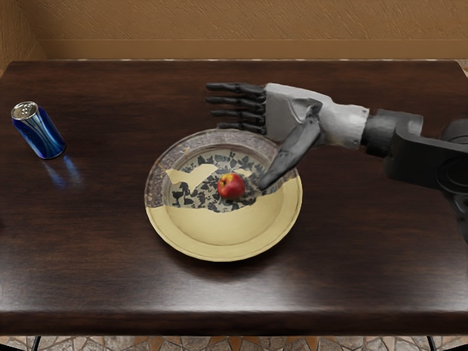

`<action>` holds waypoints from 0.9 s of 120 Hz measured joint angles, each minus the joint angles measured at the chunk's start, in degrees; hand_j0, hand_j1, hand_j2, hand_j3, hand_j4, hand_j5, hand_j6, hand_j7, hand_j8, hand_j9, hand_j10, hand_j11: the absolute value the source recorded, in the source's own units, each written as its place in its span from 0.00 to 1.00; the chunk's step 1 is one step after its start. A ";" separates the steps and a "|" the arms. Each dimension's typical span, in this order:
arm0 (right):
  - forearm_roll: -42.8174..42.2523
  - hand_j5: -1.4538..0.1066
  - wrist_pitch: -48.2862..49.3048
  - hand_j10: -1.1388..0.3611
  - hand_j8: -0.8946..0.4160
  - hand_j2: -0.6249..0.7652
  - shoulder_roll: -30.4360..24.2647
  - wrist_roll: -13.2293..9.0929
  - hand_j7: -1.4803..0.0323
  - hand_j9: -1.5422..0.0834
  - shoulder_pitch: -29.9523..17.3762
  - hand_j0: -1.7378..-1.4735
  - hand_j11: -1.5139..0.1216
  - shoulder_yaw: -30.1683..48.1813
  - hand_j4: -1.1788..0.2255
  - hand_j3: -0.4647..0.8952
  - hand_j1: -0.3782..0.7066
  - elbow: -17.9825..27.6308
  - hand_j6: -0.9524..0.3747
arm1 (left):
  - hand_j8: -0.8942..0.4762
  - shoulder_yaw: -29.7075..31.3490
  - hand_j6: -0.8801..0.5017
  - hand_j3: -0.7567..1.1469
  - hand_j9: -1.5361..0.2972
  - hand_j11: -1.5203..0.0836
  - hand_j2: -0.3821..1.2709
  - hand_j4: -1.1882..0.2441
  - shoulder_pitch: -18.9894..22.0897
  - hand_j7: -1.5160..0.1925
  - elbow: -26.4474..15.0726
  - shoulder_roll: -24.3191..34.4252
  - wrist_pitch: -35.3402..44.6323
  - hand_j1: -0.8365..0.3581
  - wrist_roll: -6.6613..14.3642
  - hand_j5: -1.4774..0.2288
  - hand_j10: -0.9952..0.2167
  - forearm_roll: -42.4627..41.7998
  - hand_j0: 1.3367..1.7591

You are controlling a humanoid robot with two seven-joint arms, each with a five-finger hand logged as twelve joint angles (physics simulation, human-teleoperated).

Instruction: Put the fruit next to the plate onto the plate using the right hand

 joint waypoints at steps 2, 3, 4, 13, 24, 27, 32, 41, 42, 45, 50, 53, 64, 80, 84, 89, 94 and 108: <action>0.97 0.88 0.33 0.72 0.64 0.45 0.00 0.00 0.93 0.90 -0.96 0.30 0.88 0.84 0.80 0.34 0.09 -0.07 0.67 | 0.65 -0.01 0.64 0.40 0.84 0.95 0.23 0.83 0.00 0.89 0.00 0.00 0.00 0.99 0.00 0.87 0.82 0.00 0.76; 1.41 0.88 0.48 0.73 0.64 0.45 0.00 0.00 0.93 0.90 -1.41 0.30 0.88 1.22 0.80 0.34 0.09 -0.10 0.67 | 0.65 -0.01 0.64 0.40 0.84 0.95 0.23 0.83 0.00 0.89 0.00 0.00 0.00 0.99 0.00 0.87 0.82 0.00 0.76; 1.85 0.88 0.62 0.73 0.64 0.45 0.00 0.00 0.93 0.90 -1.91 0.30 0.88 1.64 0.80 0.34 0.08 -0.19 0.67 | 0.65 -0.01 0.64 0.40 0.84 0.95 0.23 0.83 0.00 0.89 0.00 0.00 0.01 0.99 0.00 0.87 0.82 0.00 0.76; 4.64 0.89 1.46 0.73 0.65 0.45 0.04 0.00 0.93 0.91 -5.57 0.30 0.89 4.88 0.80 0.34 0.08 -1.39 0.68 | 0.65 -0.03 0.64 0.40 0.84 0.95 0.23 0.83 0.00 0.89 -0.03 0.00 0.01 0.99 0.00 0.87 0.82 -0.07 0.76; 6.45 0.89 1.93 0.73 0.65 0.45 0.01 0.00 0.94 0.91 -9.06 0.30 0.89 8.71 0.81 0.34 0.07 -3.24 0.68 | 0.65 -0.03 0.64 0.40 0.84 0.95 0.23 0.83 0.00 0.89 -0.03 0.00 0.02 0.99 0.02 0.87 0.82 -0.09 0.76; 6.92 0.90 2.00 0.73 0.65 0.45 -0.01 0.00 0.94 0.91 -9.85 0.30 0.89 9.83 0.81 0.34 0.07 -3.73 0.69 | 0.65 -0.03 0.64 0.40 0.84 0.95 0.23 0.83 0.00 0.89 -0.02 0.00 0.02 0.99 0.02 0.87 0.82 -0.09 0.76; 7.48 0.90 2.08 0.73 0.65 0.45 -0.02 0.00 0.94 0.92 -10.95 0.30 0.89 11.59 0.81 0.34 0.07 -4.48 0.69 | 0.65 -0.06 0.64 0.40 0.84 0.95 0.23 0.83 -0.07 0.89 -0.07 0.00 -0.15 0.99 0.03 0.87 0.82 -0.15 0.76; 8.07 0.90 2.17 0.74 0.66 0.45 -0.25 0.00 0.95 0.92 -12.67 0.30 0.90 14.75 0.81 0.34 0.07 -5.93 0.69 | 0.65 -0.07 0.64 0.40 0.84 0.95 0.23 0.83 -0.30 0.89 -0.16 0.00 -0.33 0.99 0.02 0.87 0.82 -0.21 0.76; 8.11 0.90 2.18 0.74 0.66 0.45 -0.31 0.00 0.95 0.92 -12.84 0.30 0.90 15.10 0.81 0.34 0.07 -6.10 0.69 | 0.65 -0.07 0.64 0.40 0.84 0.95 0.23 0.83 -0.32 0.89 -0.17 0.00 -0.32 0.99 0.02 0.87 0.82 -0.20 0.76; 8.22 0.90 2.19 0.74 0.66 0.45 -0.50 0.00 0.95 0.92 -13.35 0.30 0.90 16.05 0.81 0.34 0.07 -6.62 0.69 | 0.65 -0.06 0.64 0.40 0.84 0.95 0.23 0.83 -0.35 0.89 -0.17 0.00 -0.30 0.99 0.02 0.87 0.82 -0.17 0.76; 8.37 0.90 2.22 0.74 0.66 0.45 -0.76 0.00 0.95 0.92 -14.17 0.30 0.90 17.59 0.81 0.34 0.06 -7.67 0.69 | 0.65 -0.04 0.64 0.40 0.84 0.95 0.23 0.83 -0.27 0.89 -0.17 0.00 -0.27 0.99 0.02 0.87 0.82 -0.15 0.76; 8.44 0.90 2.22 0.74 0.66 0.45 -0.87 0.00 0.95 0.92 -14.55 0.30 0.90 18.47 0.81 0.34 0.06 -8.39 0.69 | 0.65 -0.06 0.64 0.40 0.84 0.95 0.23 0.83 -0.34 0.89 -0.18 0.00 -0.26 0.99 0.02 0.87 0.82 -0.17 0.76; 8.60 0.90 2.24 0.74 0.66 0.45 -1.71 0.00 0.95 0.92 -15.67 0.30 0.90 21.30 0.82 0.34 0.06 -11.42 0.69 | 0.65 -0.06 0.64 0.40 0.84 0.95 0.23 0.83 -0.34 0.89 -0.19 0.00 -0.25 0.99 0.00 0.87 0.82 -0.14 0.76; 8.71 0.91 2.25 0.74 0.66 0.45 -3.74 0.00 0.95 0.92 -17.00 0.30 0.90 24.74 0.82 0.34 0.06 -16.56 0.69 | 0.65 -0.07 0.64 0.40 0.84 0.95 0.23 0.83 -1.22 0.89 -0.18 0.00 -0.23 0.99 -0.01 0.87 0.82 -0.12 0.76; 8.74 0.91 2.26 0.74 0.66 0.45 -4.42 0.00 0.95 0.92 -17.21 0.30 0.90 25.21 0.82 0.34 0.06 -17.62 0.70 | 0.65 -0.07 0.64 0.40 0.84 0.95 0.23 0.83 -1.45 0.89 -0.18 0.00 -0.22 0.99 -0.01 0.87 0.82 -0.11 0.76; 8.79 0.91 2.26 0.74 0.66 0.45 -5.40 0.00 0.95 0.92 -17.47 0.30 0.90 25.63 0.82 0.34 0.06 -18.96 0.70 | 0.65 -0.08 0.64 0.40 0.84 0.95 0.23 0.83 -1.66 0.89 -0.18 0.00 -0.22 0.99 -0.01 0.87 0.82 -0.10 0.76; 8.82 0.91 2.26 0.74 0.66 0.45 -6.14 0.00 0.95 0.92 -17.68 0.30 0.90 25.90 0.82 0.34 0.06 -20.00 0.70 | 0.65 -0.09 0.64 0.40 0.84 0.95 0.23 0.83 -1.75 0.89 -0.18 0.00 -0.22 0.99 -0.01 0.87 0.82 -0.10 0.76; 8.86 0.91 2.26 0.74 0.66 0.45 -6.98 0.00 0.95 0.93 -17.96 0.30 0.90 26.22 0.82 0.34 0.06 -21.40 0.70 | 0.65 -0.10 0.64 0.40 0.84 0.95 0.23 0.83 -1.92 0.89 -0.18 0.00 -0.22 0.99 -0.06 0.87 0.82 -0.09 0.76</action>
